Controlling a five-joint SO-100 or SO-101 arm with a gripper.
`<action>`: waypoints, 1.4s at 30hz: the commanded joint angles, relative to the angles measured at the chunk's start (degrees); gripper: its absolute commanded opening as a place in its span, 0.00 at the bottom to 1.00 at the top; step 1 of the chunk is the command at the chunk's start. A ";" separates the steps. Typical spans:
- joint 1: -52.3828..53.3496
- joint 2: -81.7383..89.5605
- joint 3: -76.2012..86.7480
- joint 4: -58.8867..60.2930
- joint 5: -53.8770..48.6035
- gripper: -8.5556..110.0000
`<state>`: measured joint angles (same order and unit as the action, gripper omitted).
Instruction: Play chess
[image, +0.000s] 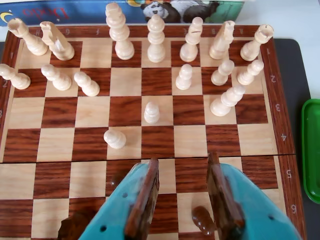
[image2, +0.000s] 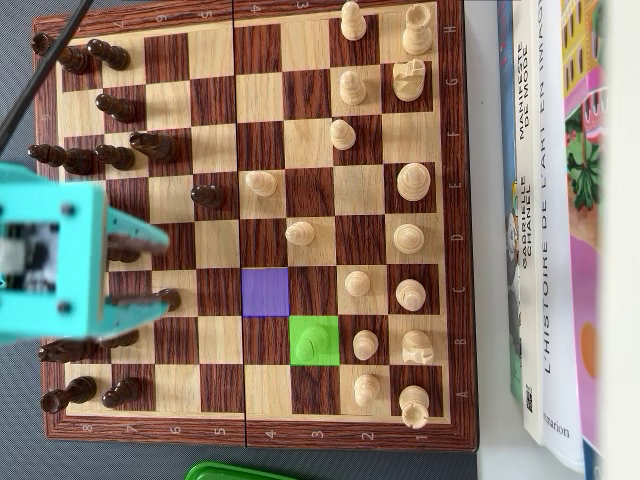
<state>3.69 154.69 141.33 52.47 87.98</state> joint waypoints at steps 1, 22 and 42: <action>-0.79 4.31 3.34 -4.75 0.09 0.20; -3.16 26.72 23.12 -7.03 0.09 0.20; -6.94 37.18 35.86 -15.29 -0.53 0.20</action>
<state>-3.34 191.34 177.54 39.73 87.98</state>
